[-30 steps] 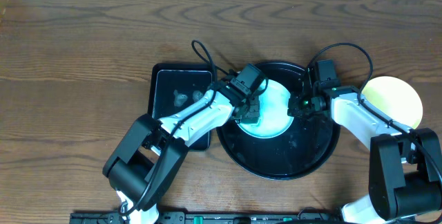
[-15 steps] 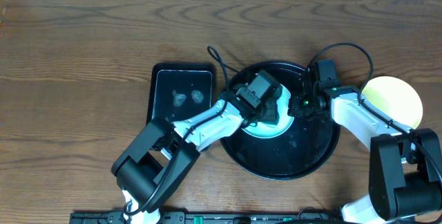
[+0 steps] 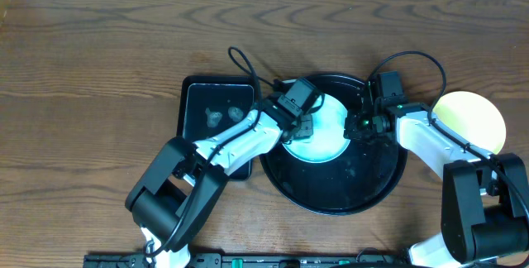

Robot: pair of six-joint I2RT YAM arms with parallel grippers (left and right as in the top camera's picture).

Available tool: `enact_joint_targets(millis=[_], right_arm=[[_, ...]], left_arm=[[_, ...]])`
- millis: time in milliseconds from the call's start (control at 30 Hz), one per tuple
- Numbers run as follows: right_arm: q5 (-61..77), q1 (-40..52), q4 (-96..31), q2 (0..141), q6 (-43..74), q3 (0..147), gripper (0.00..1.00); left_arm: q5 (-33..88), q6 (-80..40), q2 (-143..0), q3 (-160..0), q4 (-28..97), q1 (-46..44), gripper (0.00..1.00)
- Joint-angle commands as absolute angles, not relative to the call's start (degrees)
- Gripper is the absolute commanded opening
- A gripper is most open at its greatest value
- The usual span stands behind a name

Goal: Clean dirty plates on tray and stack at the side
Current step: 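Scrub the pale green plate with the sponge in the left gripper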

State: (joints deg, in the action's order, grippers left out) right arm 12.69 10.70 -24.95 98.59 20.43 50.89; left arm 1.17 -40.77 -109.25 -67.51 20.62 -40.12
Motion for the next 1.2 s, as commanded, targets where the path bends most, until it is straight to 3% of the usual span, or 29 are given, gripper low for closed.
enact_joint_targets(millis=[0,233,567,867,1167], right_arm=[[8.9,11.0,-25.3,99.7,20.7,50.5,0.01],[8.9,11.0,-25.3,99.7,20.8,50.5,0.01],[8.9,11.0,-25.4,99.7,20.8,50.5,0.01],[8.9,11.0,-25.5,99.7,20.7,50.5,0.01],[8.8,11.0,-25.5,99.7,20.7,50.5,0.01]], left_arm=[[1.7,-41.3,-111.7,-64.9,26.8,-39.4,0.08],[12.5,-41.1,-111.7,-64.9,23.9,-44.4,0.08],[7.7,-36.7,-111.7,-64.9,8.6,-50.5,0.08],[-1.1,-36.7,-111.7,-65.0,5.3,-43.4,0.08],[9.8,-36.7,-111.0,-65.0,9.9,-36.6,0.07]])
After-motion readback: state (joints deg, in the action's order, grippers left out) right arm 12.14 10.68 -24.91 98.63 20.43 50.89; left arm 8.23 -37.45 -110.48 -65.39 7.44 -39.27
